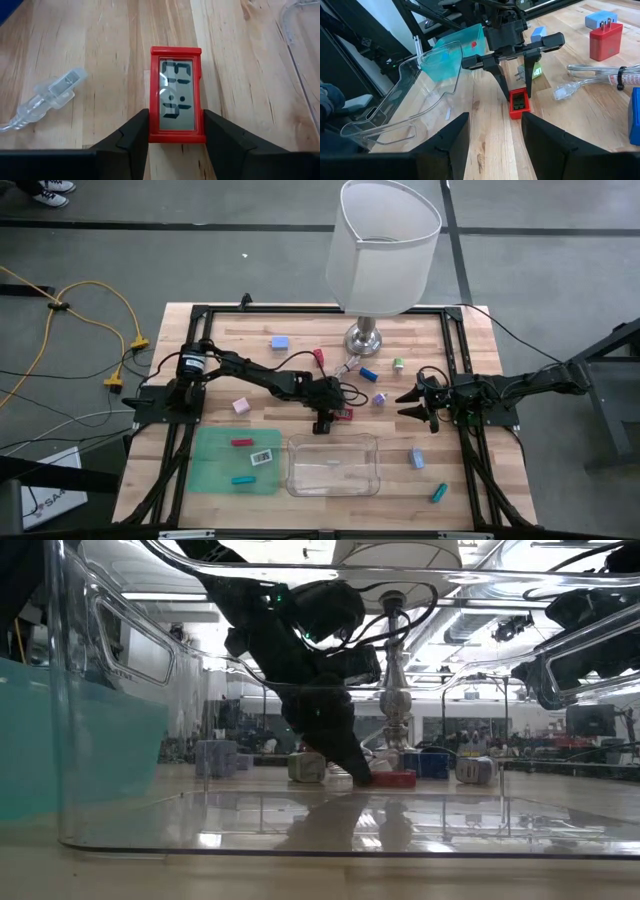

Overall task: Pick & Place Office items
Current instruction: Put the red timer into the green bin

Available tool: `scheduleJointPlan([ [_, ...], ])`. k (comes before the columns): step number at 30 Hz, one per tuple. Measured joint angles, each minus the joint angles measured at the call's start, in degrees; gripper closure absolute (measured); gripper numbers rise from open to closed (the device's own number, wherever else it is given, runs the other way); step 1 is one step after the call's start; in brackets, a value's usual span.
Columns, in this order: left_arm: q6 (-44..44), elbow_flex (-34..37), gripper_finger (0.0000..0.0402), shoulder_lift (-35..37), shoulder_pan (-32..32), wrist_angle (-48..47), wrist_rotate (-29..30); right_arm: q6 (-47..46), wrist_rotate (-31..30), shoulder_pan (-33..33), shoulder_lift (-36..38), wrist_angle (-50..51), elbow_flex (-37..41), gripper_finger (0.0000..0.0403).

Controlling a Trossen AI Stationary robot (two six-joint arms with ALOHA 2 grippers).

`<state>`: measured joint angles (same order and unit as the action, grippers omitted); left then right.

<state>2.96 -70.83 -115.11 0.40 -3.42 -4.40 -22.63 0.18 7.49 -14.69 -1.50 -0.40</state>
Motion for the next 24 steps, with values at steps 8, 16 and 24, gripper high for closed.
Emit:
scheduleJointPlan([
  [8, 0.0, 0.0, 0.0242, 0.0, 0.0, 0.0, -0.3, 0.0, 0.0, 0.0, 0.0, 0.0, 0.0, 0.0237],
  [16, 1.4, 0.0, 0.0243, 1.4, -0.4, 0.5, -1.3, 0.0, 0.0, 0.0, 0.0, 0.0, 0.0, 0.0237],
  [24, 4.5, 0.0, 0.0243, 7.2, -1.9, -2.9, -0.8, 0.0, 0.0, 0.0, 0.0, 0.0, 0.0, 0.0237],
])
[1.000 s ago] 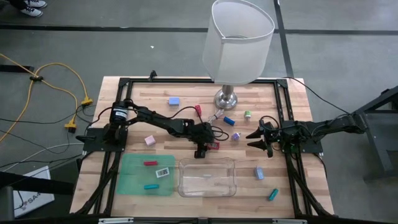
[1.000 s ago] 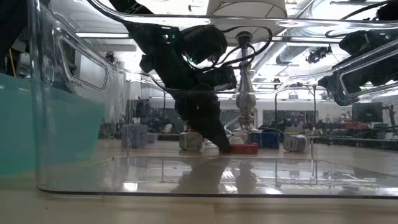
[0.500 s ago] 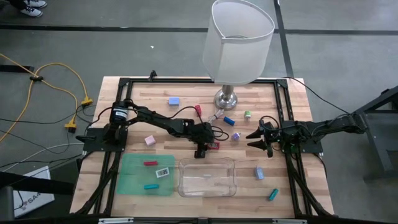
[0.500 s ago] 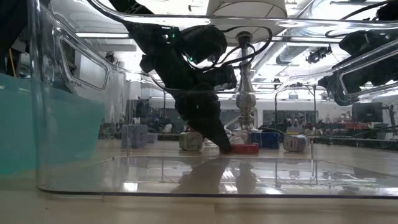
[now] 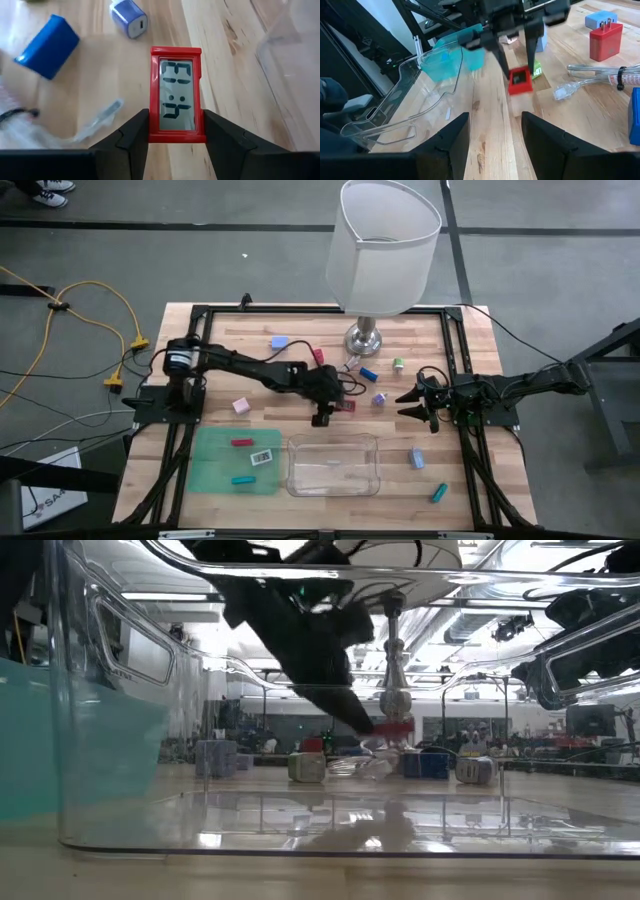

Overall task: Pick & Place Office items
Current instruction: Put the red timer into the green bin

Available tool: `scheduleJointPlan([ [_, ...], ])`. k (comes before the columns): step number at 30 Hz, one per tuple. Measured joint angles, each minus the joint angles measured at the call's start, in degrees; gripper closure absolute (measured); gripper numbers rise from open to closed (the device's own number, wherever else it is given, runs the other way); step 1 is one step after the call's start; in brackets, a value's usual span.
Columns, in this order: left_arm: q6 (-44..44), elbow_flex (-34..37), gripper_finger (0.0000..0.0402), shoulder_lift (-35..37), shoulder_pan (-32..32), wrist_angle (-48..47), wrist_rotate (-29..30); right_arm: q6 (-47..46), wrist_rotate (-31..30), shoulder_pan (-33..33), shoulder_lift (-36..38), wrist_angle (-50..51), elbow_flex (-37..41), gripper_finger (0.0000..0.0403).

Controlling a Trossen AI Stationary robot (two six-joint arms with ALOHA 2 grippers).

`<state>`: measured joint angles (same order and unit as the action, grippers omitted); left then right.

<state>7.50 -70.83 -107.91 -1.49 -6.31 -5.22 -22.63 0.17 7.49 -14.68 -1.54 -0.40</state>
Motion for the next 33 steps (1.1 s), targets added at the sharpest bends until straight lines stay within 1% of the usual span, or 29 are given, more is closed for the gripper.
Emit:
scheduleJointPlan([
  [3, 0.3, 0.0, 0.0243, 3.0, -0.4, -3.5, 1.0, 0.0, 0.0, 0.0, 0.0, 0.0, 0.0, 0.0237],
  [10, 1.2, 0.3, 0.0244, 9.9, -0.5, -11.2, 1.1, 0.0, 0.0, 0.0, 0.0, 0.0, 0.0, 0.0237],
  [15, 0.2, 3.0, 0.0244, 14.1, 0.7, -12.3, 1.1, 0.0, 0.0, 0.0, 0.0, 0.0, 0.0, 0.0237],
  [21, -3.4, 8.8, 0.0244, 20.5, 2.5, -10.8, 1.8, 0.0, 0.0, 0.0, 0.0, 0.0, 0.0, 0.0237],
  [25, -6.1, 13.1, 0.0244, 26.0, 5.2, -9.9, 3.7, 0.0, 0.0, 0.0, 0.0, 0.0, 0.0, 0.0237],
  [33, -13.9, 21.9, 0.0244, 35.7, 14.8, -10.0, 12.5, 0.0, 0.0, 0.0, 0.0, 0.0, 0.0, 0.0237],
])
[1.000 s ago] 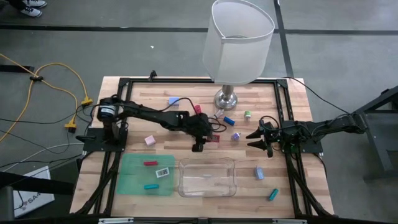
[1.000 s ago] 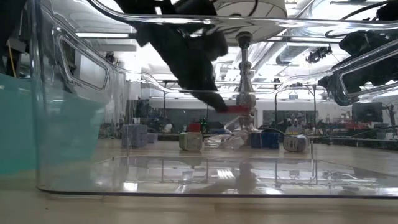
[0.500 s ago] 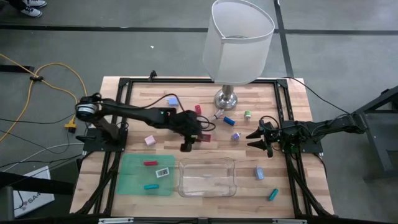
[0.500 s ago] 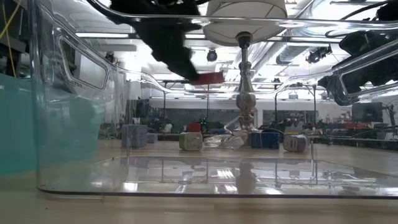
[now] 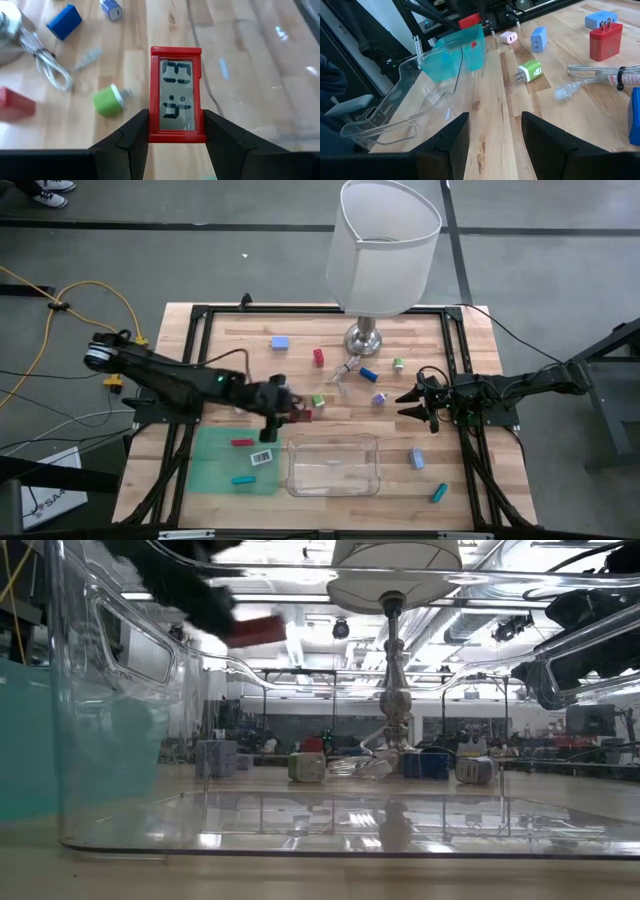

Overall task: Pick & Place Office items
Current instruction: Put the red timer into the green bin

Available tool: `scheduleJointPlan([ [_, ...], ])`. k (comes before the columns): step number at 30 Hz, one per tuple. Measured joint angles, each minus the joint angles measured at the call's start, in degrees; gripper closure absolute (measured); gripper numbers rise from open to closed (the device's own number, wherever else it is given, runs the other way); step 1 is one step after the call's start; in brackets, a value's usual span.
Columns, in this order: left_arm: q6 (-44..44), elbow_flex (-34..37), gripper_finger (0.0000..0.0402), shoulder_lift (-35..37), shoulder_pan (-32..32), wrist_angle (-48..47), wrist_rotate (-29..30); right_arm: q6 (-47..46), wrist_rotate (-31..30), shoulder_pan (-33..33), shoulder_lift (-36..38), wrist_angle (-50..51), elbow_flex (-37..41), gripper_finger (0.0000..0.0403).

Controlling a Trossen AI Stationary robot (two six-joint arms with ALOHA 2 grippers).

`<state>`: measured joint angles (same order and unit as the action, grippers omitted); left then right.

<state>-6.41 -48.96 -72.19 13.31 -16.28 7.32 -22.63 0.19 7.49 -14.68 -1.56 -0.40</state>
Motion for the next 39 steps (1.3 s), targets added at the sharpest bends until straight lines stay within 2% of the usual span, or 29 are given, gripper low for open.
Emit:
scheduleJointPlan([
  [9, -12.4, 8.0, 0.0244, 7.2, 12.3, -0.9, 9.0, 0.0, 0.0, 0.0, 0.0, 0.0, 0.0, 0.0237],
  [20, -32.5, 9.4, 0.0244, 9.9, 29.8, -11.0, 21.6, 0.0, -0.1, 0.0, 0.0, -0.1, 0.0, 0.0237],
  [27, -50.0, 9.5, 0.0244, 6.9, 40.2, -16.5, 27.2, 0.0, -0.1, 0.0, 0.0, -0.1, 0.0, 0.0237],
  [39, -70.3, 9.5, 0.0244, -2.6, 49.0, -16.5, 27.9, 0.0, 0.0, 0.0, 0.0, -0.1, 0.0, 0.0237],
])
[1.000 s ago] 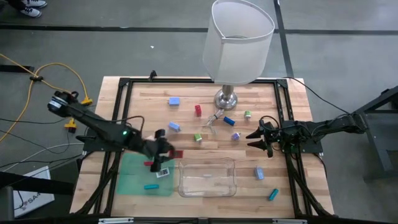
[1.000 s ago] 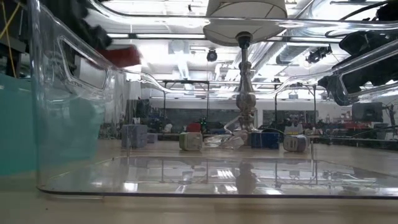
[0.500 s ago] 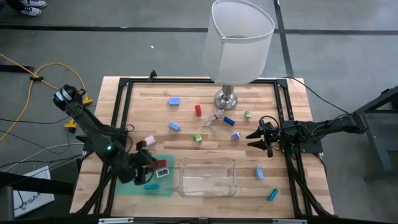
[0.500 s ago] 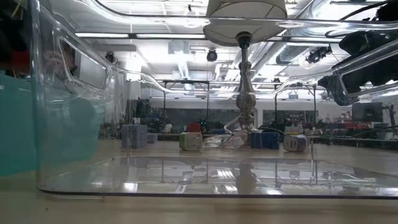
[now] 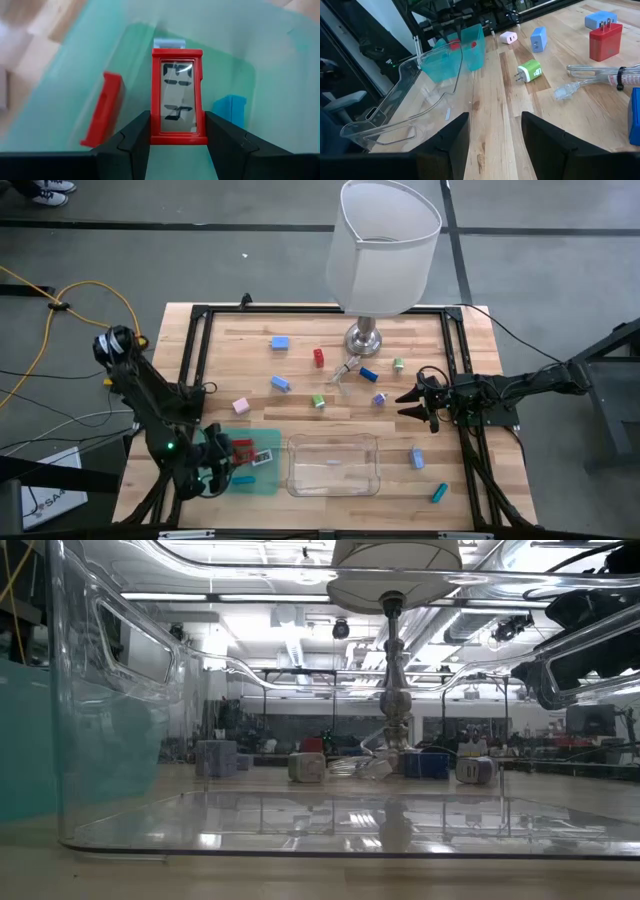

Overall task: Pick & Place Office items
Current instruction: Put the red timer into the green bin

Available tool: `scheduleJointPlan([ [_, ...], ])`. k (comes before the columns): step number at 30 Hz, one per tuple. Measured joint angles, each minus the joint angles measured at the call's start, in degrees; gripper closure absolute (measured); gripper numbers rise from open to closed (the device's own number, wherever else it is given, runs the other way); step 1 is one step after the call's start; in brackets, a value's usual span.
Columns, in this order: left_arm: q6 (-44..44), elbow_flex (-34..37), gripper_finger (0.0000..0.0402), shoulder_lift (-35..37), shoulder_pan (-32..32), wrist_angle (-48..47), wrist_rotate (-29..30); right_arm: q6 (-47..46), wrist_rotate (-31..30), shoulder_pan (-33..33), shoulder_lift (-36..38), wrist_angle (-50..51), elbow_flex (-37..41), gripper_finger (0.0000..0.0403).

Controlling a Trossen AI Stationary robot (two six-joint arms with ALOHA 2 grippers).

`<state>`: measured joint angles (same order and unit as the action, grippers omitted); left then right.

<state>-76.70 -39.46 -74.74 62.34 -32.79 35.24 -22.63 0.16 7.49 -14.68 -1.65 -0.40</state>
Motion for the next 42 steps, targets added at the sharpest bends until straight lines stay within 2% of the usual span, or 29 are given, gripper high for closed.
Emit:
scheduleJointPlan([
  [9, -9.5, 0.0, 0.0244, -5.7, 5.5, 0.3, 0.0, 0.0, 0.0, 0.0, 0.0, 0.0, 0.0, 0.0237],
  [15, -12.5, 0.0, 0.0237, -8.3, 7.1, 0.4, 0.0, 0.0, 0.0, 0.0, 0.0, 0.0, 0.0, 0.0237],
  [42, -12.9, 0.0, 0.0226, -9.4, 7.2, 1.4, 0.5, 0.0, 0.0, 0.0, 0.0, 0.0, 0.0, 0.0237],
])
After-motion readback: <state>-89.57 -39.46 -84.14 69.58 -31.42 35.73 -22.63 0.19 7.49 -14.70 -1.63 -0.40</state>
